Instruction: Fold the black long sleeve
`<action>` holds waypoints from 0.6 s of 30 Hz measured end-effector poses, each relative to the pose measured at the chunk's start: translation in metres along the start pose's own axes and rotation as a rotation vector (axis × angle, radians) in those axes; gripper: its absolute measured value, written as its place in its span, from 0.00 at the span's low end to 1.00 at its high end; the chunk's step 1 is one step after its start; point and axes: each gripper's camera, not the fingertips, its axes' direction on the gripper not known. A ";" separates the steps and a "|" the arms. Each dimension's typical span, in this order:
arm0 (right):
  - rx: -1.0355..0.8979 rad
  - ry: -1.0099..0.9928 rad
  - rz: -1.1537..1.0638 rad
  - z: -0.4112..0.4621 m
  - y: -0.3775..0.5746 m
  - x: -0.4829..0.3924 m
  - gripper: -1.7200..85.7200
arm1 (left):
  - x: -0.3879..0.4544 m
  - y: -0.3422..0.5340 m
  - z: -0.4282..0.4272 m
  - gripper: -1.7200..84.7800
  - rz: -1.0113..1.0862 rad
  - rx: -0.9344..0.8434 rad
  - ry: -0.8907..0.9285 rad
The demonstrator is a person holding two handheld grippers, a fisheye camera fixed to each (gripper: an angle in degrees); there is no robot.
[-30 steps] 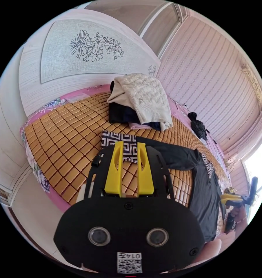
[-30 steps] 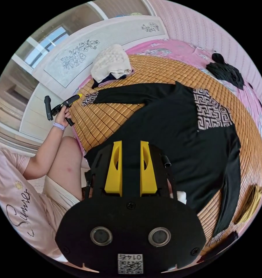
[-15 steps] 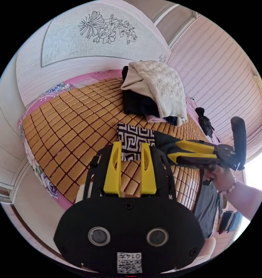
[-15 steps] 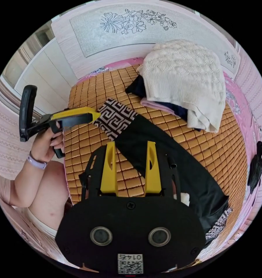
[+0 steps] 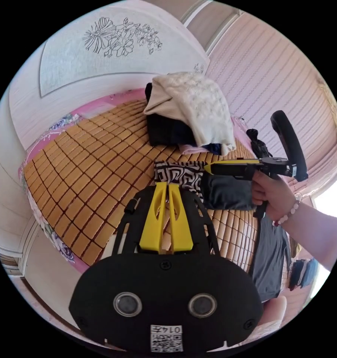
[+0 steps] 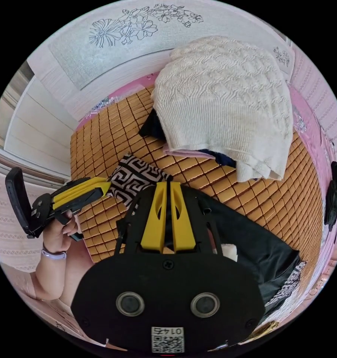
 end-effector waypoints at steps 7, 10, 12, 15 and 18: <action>0.555 -0.227 0.199 -0.206 0.132 0.076 0.02 | 0.148 0.064 -0.086 0.01 0.543 0.491 0.257; 0.677 -0.176 0.269 -0.284 0.235 0.095 0.03 | 0.230 0.107 -0.111 0.01 0.786 0.503 0.522; 0.673 -0.098 0.346 -0.315 0.299 0.097 0.04 | 0.280 0.138 -0.118 0.01 0.921 0.430 0.680; 0.570 0.089 0.562 -0.333 0.403 0.101 0.08 | 0.342 0.195 -0.103 0.05 1.013 0.237 0.891; 0.448 0.104 0.830 -0.326 0.490 0.109 0.11 | 0.379 0.246 -0.069 0.07 1.068 -0.025 0.986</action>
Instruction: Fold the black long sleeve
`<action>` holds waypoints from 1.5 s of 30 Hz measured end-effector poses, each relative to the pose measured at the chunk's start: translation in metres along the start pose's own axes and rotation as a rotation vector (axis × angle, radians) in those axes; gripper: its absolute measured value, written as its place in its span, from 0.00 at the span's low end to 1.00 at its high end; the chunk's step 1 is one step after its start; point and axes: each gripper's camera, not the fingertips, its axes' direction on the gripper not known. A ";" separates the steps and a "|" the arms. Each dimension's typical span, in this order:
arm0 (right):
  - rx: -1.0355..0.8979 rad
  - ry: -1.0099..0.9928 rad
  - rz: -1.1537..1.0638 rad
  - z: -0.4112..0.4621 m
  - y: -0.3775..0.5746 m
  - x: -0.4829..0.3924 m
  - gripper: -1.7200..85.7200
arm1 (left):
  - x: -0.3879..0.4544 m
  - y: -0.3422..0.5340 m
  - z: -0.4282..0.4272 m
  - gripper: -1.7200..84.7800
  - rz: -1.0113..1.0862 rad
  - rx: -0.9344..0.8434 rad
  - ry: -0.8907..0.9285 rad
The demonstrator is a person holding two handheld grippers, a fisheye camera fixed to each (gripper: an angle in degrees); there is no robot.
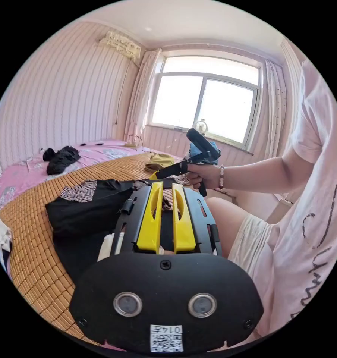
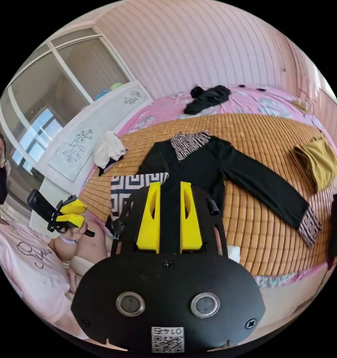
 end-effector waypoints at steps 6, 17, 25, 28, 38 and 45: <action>-0.044 -0.018 0.145 -0.009 0.025 0.037 0.14 | 0.014 0.029 0.086 0.08 -0.066 -0.306 0.001; -0.220 0.228 0.069 0.011 -0.020 0.037 0.10 | 0.006 0.023 0.263 0.12 -0.057 -0.655 -0.048; -0.118 0.126 0.012 -0.073 -0.035 0.030 0.03 | 0.013 -0.002 0.259 0.05 0.064 -0.518 -0.077; -0.188 0.090 0.050 -0.073 -0.036 0.040 0.04 | 0.011 0.000 0.254 0.07 0.089 -0.487 -0.014; -0.282 0.146 0.179 -0.105 -0.025 0.053 0.13 | -0.051 0.018 0.230 0.08 -0.096 -0.566 -0.026; -0.228 0.179 0.207 -0.143 -0.018 0.057 0.12 | -0.048 0.013 0.242 0.09 -0.123 -0.591 0.034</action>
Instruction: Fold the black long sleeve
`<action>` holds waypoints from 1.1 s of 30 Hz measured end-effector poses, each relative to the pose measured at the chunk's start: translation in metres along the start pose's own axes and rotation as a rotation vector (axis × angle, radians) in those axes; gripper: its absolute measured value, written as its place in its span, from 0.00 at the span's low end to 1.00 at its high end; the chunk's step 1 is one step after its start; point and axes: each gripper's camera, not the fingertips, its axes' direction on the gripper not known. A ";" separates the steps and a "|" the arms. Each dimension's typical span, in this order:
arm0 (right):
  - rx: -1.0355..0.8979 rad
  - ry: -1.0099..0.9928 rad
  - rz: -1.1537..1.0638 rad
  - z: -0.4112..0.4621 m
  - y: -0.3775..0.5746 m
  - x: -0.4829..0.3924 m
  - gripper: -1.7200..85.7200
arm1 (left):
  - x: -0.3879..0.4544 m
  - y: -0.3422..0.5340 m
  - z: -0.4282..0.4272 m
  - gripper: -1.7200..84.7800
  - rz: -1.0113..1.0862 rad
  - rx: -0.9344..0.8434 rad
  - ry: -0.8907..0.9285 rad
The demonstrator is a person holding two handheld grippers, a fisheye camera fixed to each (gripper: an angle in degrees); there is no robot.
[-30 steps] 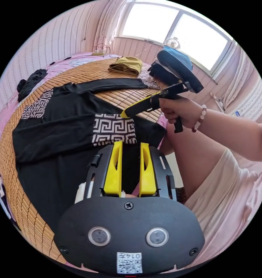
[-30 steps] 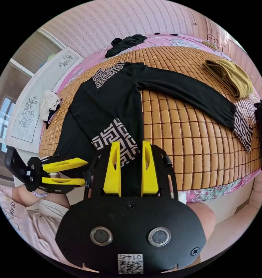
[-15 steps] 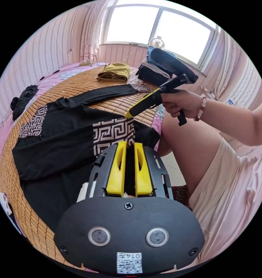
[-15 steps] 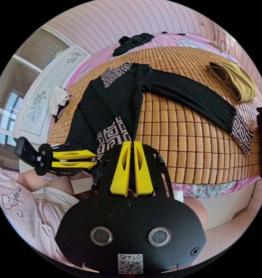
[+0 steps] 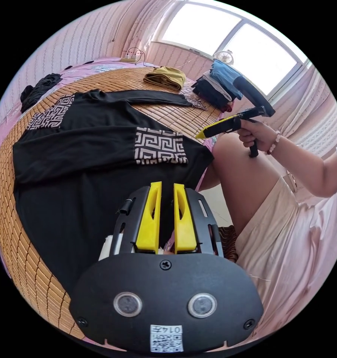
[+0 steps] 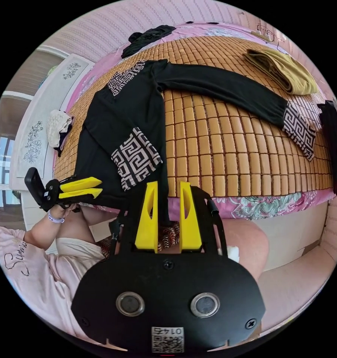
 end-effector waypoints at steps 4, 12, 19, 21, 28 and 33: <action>0.292 0.132 0.068 -0.047 0.002 0.035 0.15 | 0.009 -0.015 -0.005 0.09 0.059 -0.008 -0.075; 0.370 0.466 0.422 -0.067 -0.011 0.148 0.19 | -0.009 -0.059 -0.009 0.09 0.045 -0.023 -0.147; 0.405 0.224 0.519 -0.079 0.006 0.179 0.06 | -0.029 -0.080 -0.010 0.08 -0.039 -0.070 -0.177; 0.411 0.196 0.466 -0.084 0.007 0.172 0.05 | -0.033 -0.082 -0.017 0.08 -0.055 -0.063 -0.164; 0.706 -0.150 0.068 -0.157 -0.008 0.083 0.04 | -0.057 -0.086 -0.058 0.07 -0.180 0.016 -0.014; 0.900 -0.502 -0.485 -0.218 0.010 -0.041 0.04 | -0.057 -0.062 -0.121 0.07 -0.201 0.150 0.001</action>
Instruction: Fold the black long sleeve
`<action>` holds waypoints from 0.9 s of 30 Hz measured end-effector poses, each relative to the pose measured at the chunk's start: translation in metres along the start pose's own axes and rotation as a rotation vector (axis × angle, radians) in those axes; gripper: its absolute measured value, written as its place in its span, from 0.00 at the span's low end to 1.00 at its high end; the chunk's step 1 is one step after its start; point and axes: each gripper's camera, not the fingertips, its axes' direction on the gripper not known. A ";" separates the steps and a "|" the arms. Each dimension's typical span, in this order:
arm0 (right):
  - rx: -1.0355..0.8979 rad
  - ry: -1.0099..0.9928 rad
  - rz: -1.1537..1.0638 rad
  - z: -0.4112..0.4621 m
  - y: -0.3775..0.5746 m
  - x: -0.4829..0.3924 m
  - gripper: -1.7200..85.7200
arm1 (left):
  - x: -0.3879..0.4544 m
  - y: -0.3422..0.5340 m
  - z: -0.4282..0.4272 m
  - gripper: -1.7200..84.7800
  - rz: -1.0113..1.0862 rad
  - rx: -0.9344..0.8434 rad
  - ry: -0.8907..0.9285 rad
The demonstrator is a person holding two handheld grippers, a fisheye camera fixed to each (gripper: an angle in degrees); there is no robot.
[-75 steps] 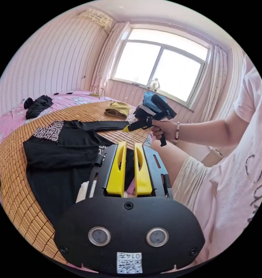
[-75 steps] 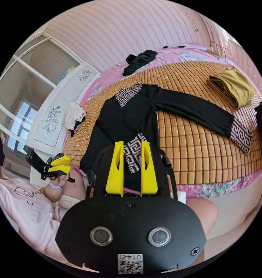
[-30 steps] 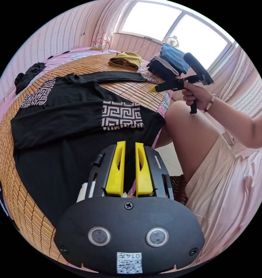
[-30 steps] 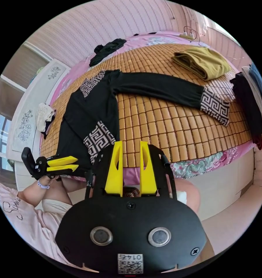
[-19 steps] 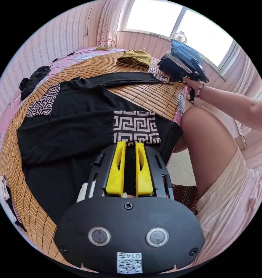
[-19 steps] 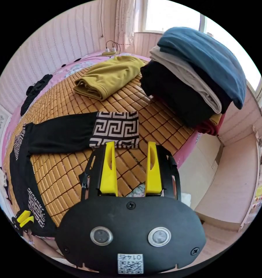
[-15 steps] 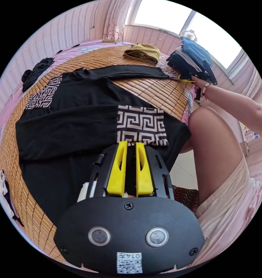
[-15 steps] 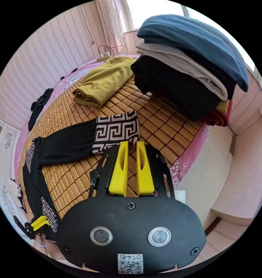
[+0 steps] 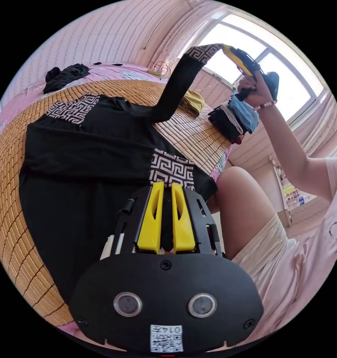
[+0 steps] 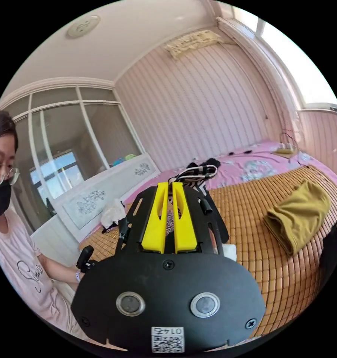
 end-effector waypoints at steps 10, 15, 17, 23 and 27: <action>-0.652 -0.368 0.053 0.113 0.157 -0.109 0.10 | -0.054 0.074 -0.162 0.08 -0.268 0.090 -0.292; -0.768 -0.250 0.101 0.121 0.202 -0.116 0.10 | -0.081 0.077 -0.180 0.09 -0.389 0.090 -0.304; -0.804 -0.234 0.117 0.126 0.207 -0.114 0.10 | -0.090 0.065 -0.176 0.09 -0.397 0.074 -0.289; -0.771 -0.045 0.112 0.151 0.191 -0.075 0.12 | -0.124 0.021 -0.181 0.10 -0.355 0.129 -0.265; -0.718 0.158 0.042 0.200 0.158 -0.025 0.13 | -0.171 -0.024 -0.190 0.11 -0.354 0.142 -0.288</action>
